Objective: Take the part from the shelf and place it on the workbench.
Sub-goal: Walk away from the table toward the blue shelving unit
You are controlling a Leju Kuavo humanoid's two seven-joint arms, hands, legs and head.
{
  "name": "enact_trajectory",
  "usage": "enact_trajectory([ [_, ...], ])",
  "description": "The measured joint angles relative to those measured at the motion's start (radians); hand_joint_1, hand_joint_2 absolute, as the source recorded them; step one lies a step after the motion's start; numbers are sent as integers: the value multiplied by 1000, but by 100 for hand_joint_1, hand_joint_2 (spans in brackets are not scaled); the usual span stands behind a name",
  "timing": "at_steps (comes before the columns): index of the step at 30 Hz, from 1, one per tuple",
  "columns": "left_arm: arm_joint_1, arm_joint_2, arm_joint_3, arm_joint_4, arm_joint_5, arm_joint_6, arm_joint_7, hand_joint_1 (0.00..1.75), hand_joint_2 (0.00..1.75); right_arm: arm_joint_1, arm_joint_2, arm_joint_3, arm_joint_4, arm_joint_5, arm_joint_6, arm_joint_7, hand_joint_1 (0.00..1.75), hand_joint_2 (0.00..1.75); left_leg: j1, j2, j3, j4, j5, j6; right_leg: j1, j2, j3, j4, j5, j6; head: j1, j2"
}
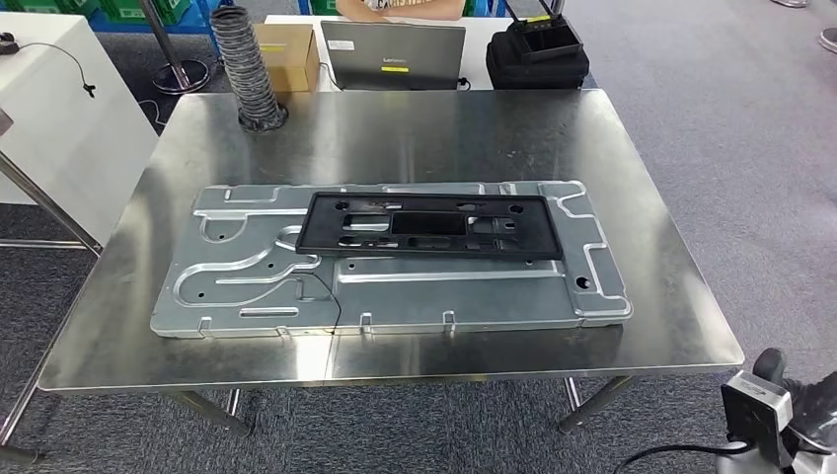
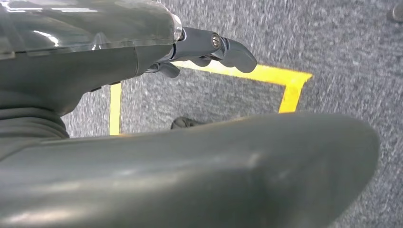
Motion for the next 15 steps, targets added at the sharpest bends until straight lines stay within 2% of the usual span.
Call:
enact_trajectory([
  [1, -1, -1, 1, 0, -2, 0, 0, 0, 0, 11, 7, -20, 12, 3, 0, 0, 0, 0, 2, 2, -5, -3, 9, 7, -2, 1, -10, 22, -25, 5, 0, 0],
  [2, -1, -1, 2, 0, -2, 1, 0, 0, 0, 21, 13, -41, 26, 5, 0, 0, 0, 0, 3, 3, -14, -5, 18, 12, -4, 2, -26, 65, -67, 10, 0, 0],
  [4, -1, -2, 3, 0, -3, 2, 0, 0, 0, 36, 27, -77, 49, 6, 0, 0, 0, 0, 1, 4, -37, -4, 34, 16, -8, 3, -68, 194, -159, 17, 0, 0],
  [5, 0, -2, 3, 0, -3, 3, 0, 0, 0, 42, 33, -91, 60, 6, 0, 0, 0, 0, 0, 4, -49, -3, 43, 16, -10, 3, -80, 248, -185, 19, 0, 0],
  [6, 1, -2, 4, 0, -4, 3, 0, 0, 0, 47, 38, -101, 69, 6, 0, 0, 0, 0, -1, 5, -61, -2, 51, 15, -11, 3, -75, 271, -189, 21, 0, 0],
  [7, 1, -2, 4, 0, -4, 3, 0, 0, 0, 50, 42, -109, 79, 7, 0, 0, 0, 0, -1, 6, -73, 0, 58, 13, -11, 3, -50, 254, -172, 21, 0, 0],
  [8, 1, -2, 4, 0, -4, 2, 0, 0, 0, 52, 45, -117, 92, 8, 0, 0, 0, 0, -1, 6, -84, 3, 65, 10, -11, 2, -6, 200, -145, 21, 0, 0],
  [9, 1, -3, 4, 0, -5, 1, -1, 0, 0, 51, 48, -126, 110, 8, 1, 0, 0, 0, 0, 7, -92, 7, 71, 7, -11, 2, 50, 122, -125, 19, 0, 0],
  [10, 0, -4, 4, 0, -6, 0, -1, 0, 0, 49, 50, -136, 132, 9, 2, 0, 0, 0, 0, 7, -98, 9, 78, 2, -9, 2, 99, 49, -112, 15, 0, 0],
  [11, 0, -4, 4, 0, -7, -1, -2, 0, 0, 48, 53, -147, 157, 9, 5, 0, 0, 0, 0, 6, -100, 9, 85, -3, -6, 3, 133, -3, -107, 9, 0, 0],
  [12, 0, -5, 4, 0, -8, -3, -4, 0, 0, 46, 54, -159, 184, 8, 8, 0, 0, 0, 0, 6, -100, 8, 93, -9, -3, 4, 148, -31, -109, 3, 0, 0],
  [14, 1, -6, 5, 0, -9, -10, -6, 0, 0, 43, 58, -184, 241, 13, 19, 0, 0, 0, 0, 6, -100, 1, 108, -22, 0, 4, 142, -39, -95, -12, 0, 0],
  [15, 2, -6, 7, 0, -10, -14, -7, 0, 0, 39, 59, -197, 272, 25, 25, 0, 0, 0, 1, 5, -104, 4, 104, -27, -1, 3, 135, -42, -85, -20, 0, 0],
])
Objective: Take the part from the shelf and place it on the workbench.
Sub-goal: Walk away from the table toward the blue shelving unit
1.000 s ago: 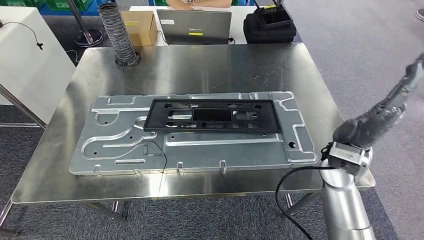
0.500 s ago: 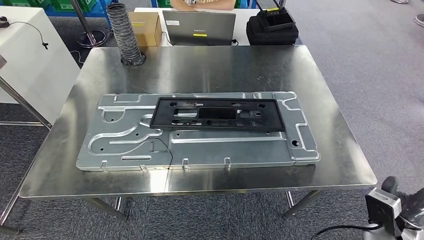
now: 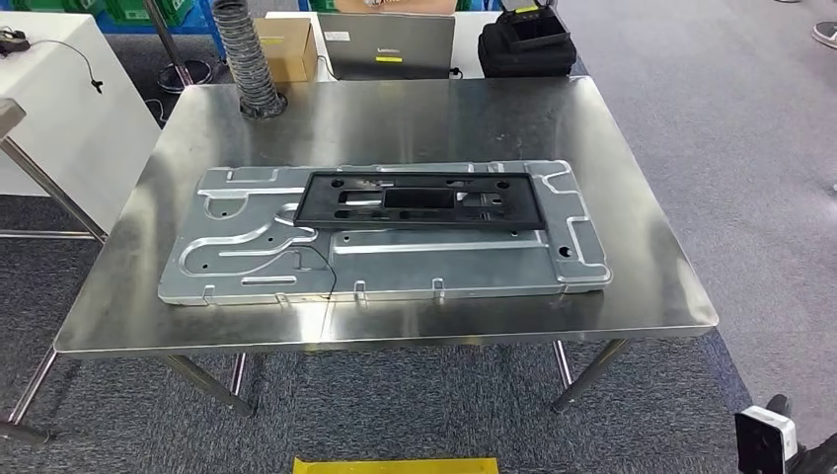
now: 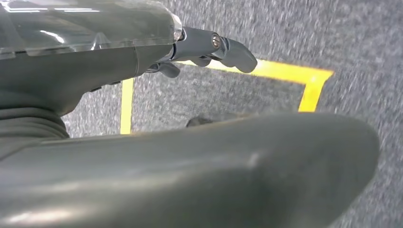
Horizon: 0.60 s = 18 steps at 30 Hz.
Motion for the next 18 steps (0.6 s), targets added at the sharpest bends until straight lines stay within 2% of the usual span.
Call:
enact_trajectory([
  [1, 1, 0, 2, 0, -1, -3, -1, 0, 0, -4, 1, -12, 34, 20, 6, 0, 0, 0, 1, -1, -8, 17, -24, -4, -2, -1, -10, -3, 13, -9, 0, 0],
  [2, 2, -1, 4, 0, -3, -3, -2, 0, 0, -10, 3, -25, 72, 46, 9, 0, 0, 0, 1, -2, -21, 52, -67, -6, -3, -2, -23, -6, 26, -16, 0, 0],
  [4, 2, -3, 6, 0, -8, -2, -3, 0, 0, -24, 3, -55, 171, 105, 13, 0, 0, 0, 2, -2, -49, 173, -176, -9, 0, -3, -52, -5, 50, -22, 0, 0],
  [5, 2, -4, 6, 0, -10, -2, -3, 0, 0, -29, 4, -72, 227, 129, 15, 0, 0, 0, 3, -2, -58, 235, -206, -11, 3, -4, -68, -4, 62, -23, 0, 0],
  [6, 1, -4, 7, 0, -12, -2, -3, 0, 0, -33, 5, -90, 282, 147, 15, 0, 0, 0, 3, -2, -56, 278, -212, -12, 5, -6, -84, -2, 73, -22, 0, 0],
  [7, 2, -5, 7, 0, -12, -2, -2, 0, 0, -36, 5, -104, 333, 158, 13, 0, 0, 0, 3, -2, -39, 290, -193, -11, 7, -7, -101, 1, 85, -21, 0, 0],
  [8, 2, -5, 7, 0, -13, -1, -2, 0, 0, -38, 5, -116, 382, 167, 10, 0, 0, 0, 3, -2, -6, 268, -164, -8, 9, -8, -118, 4, 95, -20, 0, 0],
  [9, 1, -5, 7, 0, -13, 0, 0, 0, 0, -43, 4, -127, 436, 181, 6, 4, 0, 0, 2, -2, 45, 211, -142, -4, 10, -8, -133, 7, 106, -19, 0, 0],
  [10, 0, -6, 7, 0, -13, 1, 1, 0, 0, -50, 1, -136, 498, 202, 2, 14, 0, 0, 0, -3, 109, 129, -140, 1, 12, -7, -147, 11, 116, -15, 0, 0],
  [11, -2, -6, 7, 0, -13, 3, 2, 0, 0, -59, -4, -145, 564, 230, 0, 30, 0, 0, -1, -3, 164, 53, -150, 6, 14, -6, -155, 15, 125, -11, 0, 0],
  [12, -4, -7, 7, 0, -13, 4, 4, 0, 0, -68, -9, -152, 631, 259, 3, 54, 0, 0, -4, -3, 202, -5, -164, 11, 14, -6, -158, 17, 134, -6, 0, 0],
  [13, -5, -7, 7, 0, -14, 5, 6, 0, 0, -76, -15, -157, 696, 288, 13, 86, 0, 0, -7, -4, 219, -37, -174, 16, 14, -6, -160, 17, 143, -1, 0, 0],
  [15, -4, -10, 7, 0, -15, 7, 8, 0, 0, -89, -23, -162, 809, 339, 48, 163, 0, 0, -9, 1, 209, -45, -159, 28, 10, -4, -165, 18, 153, 11, 0, 0],
  [16, -4, -11, 7, 0, -14, 8, 10, 0, 0, -95, -28, -163, 861, 362, 72, 208, 0, 0, -8, 4, 199, -47, -146, 36, 8, -2, -173, 32, 133, 16, 0, 0],
  [17, -4, -11, 8, 0, -14, 10, 11, 0, 0, -100, -32, -163, 906, 380, 100, 254, 0, 0, -6, 8, 185, -49, -132, 43, 7, 0, -186, 64, 92, 21, 0, 0],
  [18, -5, -12, 8, 0, -14, 11, 12, 0, 0, -107, -35, -163, 947, 395, 130, 301, 0, 0, -5, 10, 169, -50, -118, 47, 3, 2, -201, 116, 34, 25, 0, 0],
])
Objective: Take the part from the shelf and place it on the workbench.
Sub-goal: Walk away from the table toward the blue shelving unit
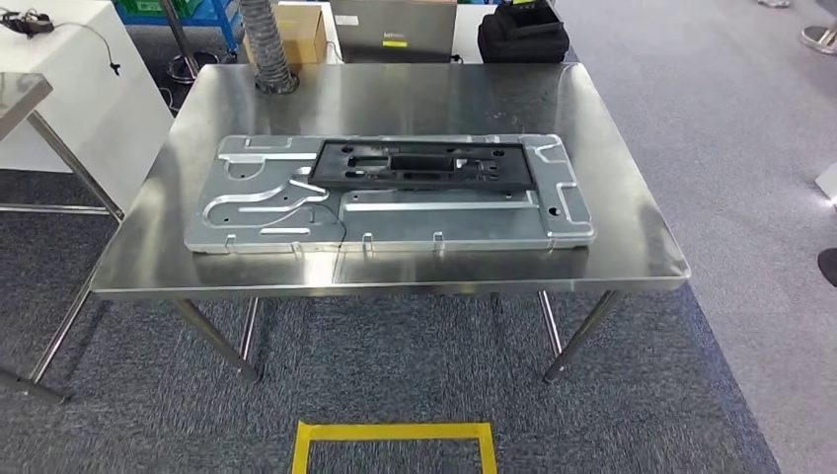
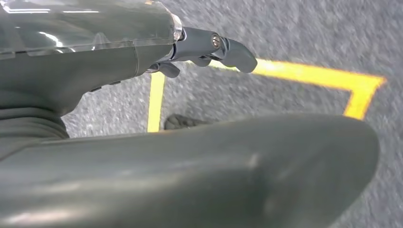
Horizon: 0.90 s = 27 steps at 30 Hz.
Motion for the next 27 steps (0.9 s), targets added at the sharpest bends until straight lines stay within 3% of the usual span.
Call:
enact_trajectory([
  [1, 0, 0, 0, 0, 0, 1, 0, 0, 0, -6, -3, 0, 37, 12, 30, 43, 0, 0, 0, 0, -19, 0, 14, 2, -2, 0, -15, 66, -58, 4, 0, 0],
  [2, 0, 0, 1, 0, 1, 2, 0, 0, 0, -12, -4, 0, 68, 21, 59, 85, 0, 0, -1, 1, -38, 1, 27, 1, -5, 0, -24, 132, -96, 8, 0, 0],
  [3, 0, 0, 1, 0, 1, 2, 0, 0, 0, -17, -5, 0, 93, 30, 83, 121, 0, 0, 0, 2, -56, 4, 40, 0, -8, 0, -25, 182, -106, 10, 0, 0],
  [4, 1, 0, 1, 0, 0, 1, -1, 0, 0, -20, -5, 0, 115, 38, 106, 158, 0, 0, 0, 2, -76, 7, 53, -3, -10, -1, -11, 202, -90, 13, 0, 0],
  [5, 1, 0, 1, 0, -1, 0, -1, 0, 0, -22, -5, 0, 133, 47, 129, 195, 0, 0, 2, 3, -95, 12, 64, -6, -12, -1, 19, 189, -59, 15, 0, 0],
  [6, 0, -1, 1, 0, -4, -2, -2, 0, 0, -25, -5, 0, 148, 57, 154, 232, 0, 0, 3, 3, -113, 19, 75, -11, -14, -1, 68, 138, -31, 16, 0, 0],
  [7, 0, -1, 1, 0, -7, -4, -2, 0, 0, -28, -5, 0, 163, 67, 182, 270, 0, 0, 3, 2, -129, 27, 83, -15, -15, -1, 130, 62, -22, 17, 0, 0],
  [9, 0, -3, 1, 0, -14, -9, -3, 0, 0, -36, -4, 0, 186, 85, 252, 338, 0, 0, 2, 3, -149, 41, 98, -27, -13, 0, 231, -85, -50, 10, 0, 0],
  [10, -1, -4, 1, 0, -17, -12, -3, 0, 0, -38, -3, 0, 196, 90, 295, 367, 0, 0, 2, 3, -154, 44, 106, -33, -10, 0, 253, -124, -67, 4, 0, 0],
  [12, -1, -4, 1, 0, -25, -16, -3, 0, 0, -40, 2, 0, 215, 95, 386, 414, 0, 0, 5, 3, -160, 47, 118, -47, -9, -2, 247, -136, -64, -12, 0, 0],
  [13, 0, -4, 1, 0, -28, -16, -2, 0, 0, -40, 5, 0, 222, 95, 419, 429, 0, 0, 7, 1, -166, 57, 105, -52, -9, -5, 239, -135, -54, -22, 0, 0],
  [14, 1, -4, 1, 0, -30, -16, -1, 0, 0, -41, 10, 0, 228, 96, 443, 440, 0, 0, 8, 0, -176, 83, 71, -57, -10, -7, 228, -136, -43, -31, 0, 0],
  [17, 1, -6, 0, 1, -33, -17, 1, 0, 0, -42, 22, 0, 240, 96, 470, 453, 0, 0, 11, -2, -220, 261, -78, -67, -5, -11, 180, -132, -5, -43, 0, 0],
  [18, 0, -6, 0, 1, -33, -17, 0, 0, 0, -42, 25, 0, 242, 97, 476, 453, 0, 0, 11, -2, -226, 317, -95, -69, -3, -11, 161, -128, 8, -44, 0, 0],
  [19, 0, -6, 0, 1, -33, -19, -1, 0, 0, -43, 28, 0, 245, 99, 483, 452, 0, 0, 11, -2, -219, 347, -86, -69, -1, -11, 141, -124, 20, -43, 0, 0],
  [20, 0, -6, 0, 1, -33, -20, -2, 0, 0, -43, 30, 0, 247, 102, 489, 450, 0, 0, 11, -2, -195, 341, -60, -66, 1, -11, 121, -119, 31, -43, 0, 0],
  [22, -3, -6, 0, 1, -32, -23, -7, 0, 0, -44, 33, 0, 250, 108, 499, 445, 0, 0, 10, -3, -91, 225, -21, -57, 5, -10, 85, -107, 52, -39, 0, 0],
  [24, -7, -5, 0, 1, -32, -26, -11, 0, 0, -45, 36, 0, 252, 110, 504, 441, 0, 0, 5, -5, 16, 72, -42, -43, 8, -10, 65, -98, 71, -30, 0, 0],
  [25, -9, -5, 0, 1, -33, -27, -13, 0, 0, -46, 37, 0, 253, 110, 506, 440, 0, 0, 2, -5, 42, 27, -55, -36, 7, -11, 60, -97, 80, -24, 0, 0],
  [27, -10, -6, 0, 1, -36, -27, -14, 0, 0, -46, 38, 0, 255, 109, 507, 437, 0, 0, -2, -3, 37, 8, -48, -19, 4, -11, 55, -97, 96, -12, 0, 0],
])
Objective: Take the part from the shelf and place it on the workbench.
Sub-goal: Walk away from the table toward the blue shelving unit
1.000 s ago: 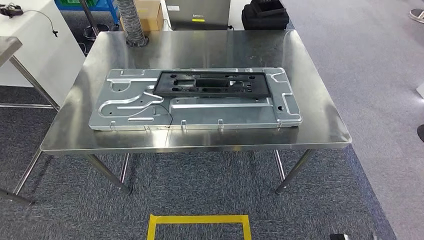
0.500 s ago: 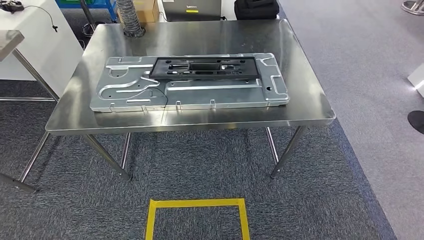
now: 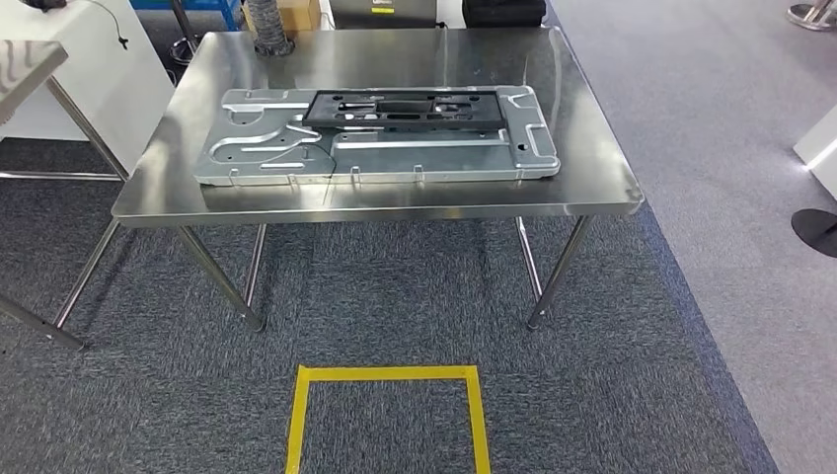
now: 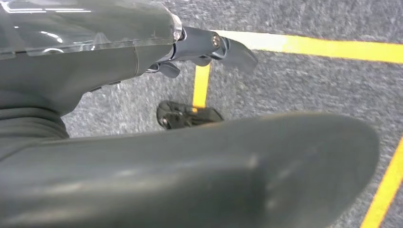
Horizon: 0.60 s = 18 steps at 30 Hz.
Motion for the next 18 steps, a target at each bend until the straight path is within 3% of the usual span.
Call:
enact_trajectory([
  [1, 0, 0, 0, 0, -2, 0, 0, 0, 0, 0, 0, 0, 1, 0, 0, -1, 0, 0, 0, 2, -8, -2, 11, 9, -2, 2, -6, 7, -10, 7, 0, 0],
  [2, 0, 0, 0, 0, -2, 0, 2, 0, 0, 1, 0, 0, 3, 1, -1, -2, 0, 0, 1, 4, -20, -5, 25, 17, -5, 4, -15, 29, -41, 13, 0, 0],
  [5, 1, 0, 0, 0, -3, -1, 4, 0, 0, 2, 1, 0, 5, 3, -5, -3, 0, 0, 1, 7, -71, -5, 67, 28, -10, 7, -59, 196, -197, 28, 0, 0],
  [6, 1, 0, 0, 0, -3, -1, 4, 0, 0, 2, 1, 0, 5, 3, -6, -3, 0, 0, 0, 8, -91, -4, 81, 27, -11, 7, -66, 254, -219, 31, 0, 0],
  [7, 2, -1, 0, 0, -3, -2, 4, 0, 0, 2, 1, 0, 5, 4, -6, -3, 0, 0, 0, 8, -111, -1, 95, 25, -11, 7, -60, 289, -215, 33, 0, 0],
  [8, 2, -1, 0, 0, -4, -2, 3, 0, 0, 2, 1, 0, 6, 5, -5, -3, 0, 0, 0, 8, -131, 3, 108, 23, -11, 7, -38, 290, -190, 34, 0, 0],
  [9, 2, -2, 0, 0, -4, -3, 2, 0, 0, 2, 1, 0, 6, 6, -4, -2, 0, 0, 1, 9, -150, 8, 120, 20, -11, 7, 2, 256, -157, 34, 0, 0],
  [10, 2, -3, 0, 0, -5, -3, 1, 0, 0, 1, 0, 0, 6, 7, -3, -2, 0, 0, 1, 9, -167, 14, 130, 17, -11, 7, 59, 189, -137, 33, 0, 0],
  [11, 2, -4, 0, 0, -6, -3, -1, 0, 0, -1, 0, 0, 6, 8, -2, -1, 0, 0, 1, 8, -181, 22, 139, 13, -10, 8, 122, 103, -136, 29, 0, 0],
  [13, 1, -5, -1, 1, -8, -3, -4, 0, 0, -4, -1, -1, 6, 9, 0, 1, 0, 0, -1, 9, -199, 33, 158, 3, -5, 8, 208, -27, -163, 14, 0, 0],
  [14, 1, -6, -1, 1, -9, -3, -4, 0, 0, -5, -1, -1, 6, 9, 0, 2, 0, 0, -1, 10, -203, 34, 168, -3, -3, 8, 220, -54, -171, 5, 0, 0],
  [16, 3, -6, -1, 1, -12, -3, -4, 0, 0, -5, -1, -3, 6, 9, 0, 5, 0, 0, 1, 9, -209, 35, 175, -14, -3, 5, 207, -55, -157, -14, 0, 0],
  [17, 4, -6, -1, 1, -13, -3, -3, 0, 0, -6, -1, -4, 7, 9, 0, 6, 0, 0, 2, 6, -217, 50, 152, -19, -4, 2, 197, -55, -145, -23, 0, 0],
  [18, 5, -6, -1, 1, -14, -2, -3, 0, 0, -6, -1, -5, 8, 9, 0, 5, 0, 0, 4, 4, -230, 87, 107, -24, -6, -1, 183, -56, -131, -30, 0, 0],
])
